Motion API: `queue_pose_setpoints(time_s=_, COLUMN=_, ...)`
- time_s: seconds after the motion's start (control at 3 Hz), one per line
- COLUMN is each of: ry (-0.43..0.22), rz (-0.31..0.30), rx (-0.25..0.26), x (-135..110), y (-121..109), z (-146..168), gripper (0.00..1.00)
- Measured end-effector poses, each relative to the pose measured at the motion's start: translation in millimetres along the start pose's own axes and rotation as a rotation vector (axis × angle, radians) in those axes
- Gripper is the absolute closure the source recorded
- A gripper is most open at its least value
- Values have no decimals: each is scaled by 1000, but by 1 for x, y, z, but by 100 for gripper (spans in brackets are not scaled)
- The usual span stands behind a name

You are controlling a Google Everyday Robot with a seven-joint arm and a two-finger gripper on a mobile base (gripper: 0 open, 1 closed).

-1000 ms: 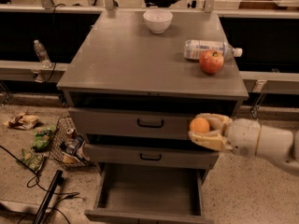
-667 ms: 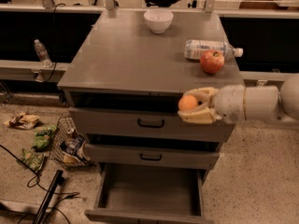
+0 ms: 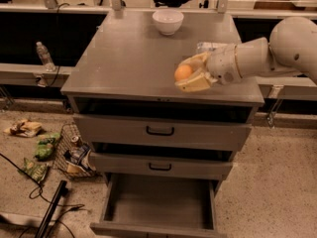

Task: Pick orange from bottom drawer and place on counter

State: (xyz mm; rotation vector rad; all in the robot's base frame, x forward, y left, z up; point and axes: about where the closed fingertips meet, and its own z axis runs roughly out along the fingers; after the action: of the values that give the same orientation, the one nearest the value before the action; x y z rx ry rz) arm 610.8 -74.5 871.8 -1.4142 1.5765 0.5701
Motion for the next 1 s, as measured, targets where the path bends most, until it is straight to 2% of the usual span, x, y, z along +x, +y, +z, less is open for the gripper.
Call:
queue_pose_setpoints(time_s=0.33, ry=-55, rz=-10, rx=-19, x=-15, y=-32, z=23, gripper=100)
queue_pose_setpoints(time_s=0.67, ry=-60, rz=38, rx=-61, x=-12, y=-52, z=52, gripper=74)
queue_pose_setpoints(time_s=1.0, ry=3, rz=103, rx=-74, x=0, y=-65, z=67, gripper=43)
